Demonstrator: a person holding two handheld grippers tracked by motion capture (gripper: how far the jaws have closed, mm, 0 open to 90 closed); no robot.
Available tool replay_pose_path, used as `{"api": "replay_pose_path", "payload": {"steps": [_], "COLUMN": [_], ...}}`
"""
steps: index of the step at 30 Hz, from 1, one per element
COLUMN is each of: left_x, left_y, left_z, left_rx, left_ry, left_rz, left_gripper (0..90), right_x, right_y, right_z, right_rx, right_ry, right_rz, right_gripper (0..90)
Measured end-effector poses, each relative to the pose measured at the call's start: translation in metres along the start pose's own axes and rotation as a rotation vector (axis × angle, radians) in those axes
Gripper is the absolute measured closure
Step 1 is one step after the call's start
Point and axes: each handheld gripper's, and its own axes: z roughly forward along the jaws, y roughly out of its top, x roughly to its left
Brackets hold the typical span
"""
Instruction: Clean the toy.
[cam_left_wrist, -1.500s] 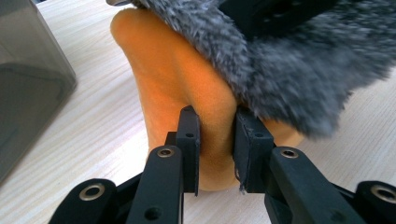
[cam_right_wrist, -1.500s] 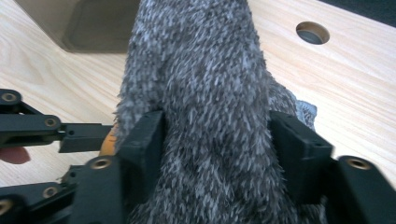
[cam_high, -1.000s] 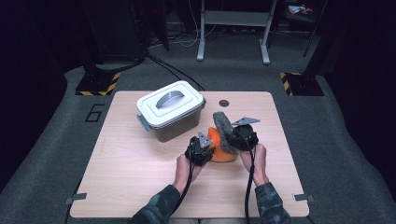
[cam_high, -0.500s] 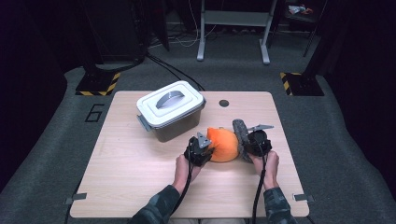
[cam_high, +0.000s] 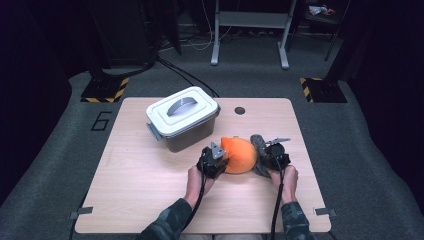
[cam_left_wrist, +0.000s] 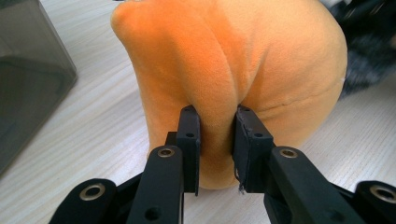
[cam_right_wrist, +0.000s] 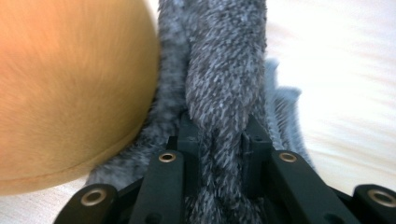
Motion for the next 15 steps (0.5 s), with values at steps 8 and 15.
{"api": "replay_pose_path", "payload": {"steps": [8, 15], "left_x": [0.0, 0.0], "left_y": [0.001, 0.001], "left_z": [0.0, -0.001], "left_rx": [0.006, 0.007], "left_ry": [-0.004, -0.006], "left_rz": [0.001, 0.003], "left_gripper": [74.0, 73.7], "right_x": [0.004, 0.046], "right_y": [0.026, 0.038], "right_z": [-0.057, -0.068], "right_rx": [-0.142, -0.165], "right_ry": [0.042, 0.128], "right_rz": [-0.017, -0.126], "right_gripper": [74.1, 74.0]}}
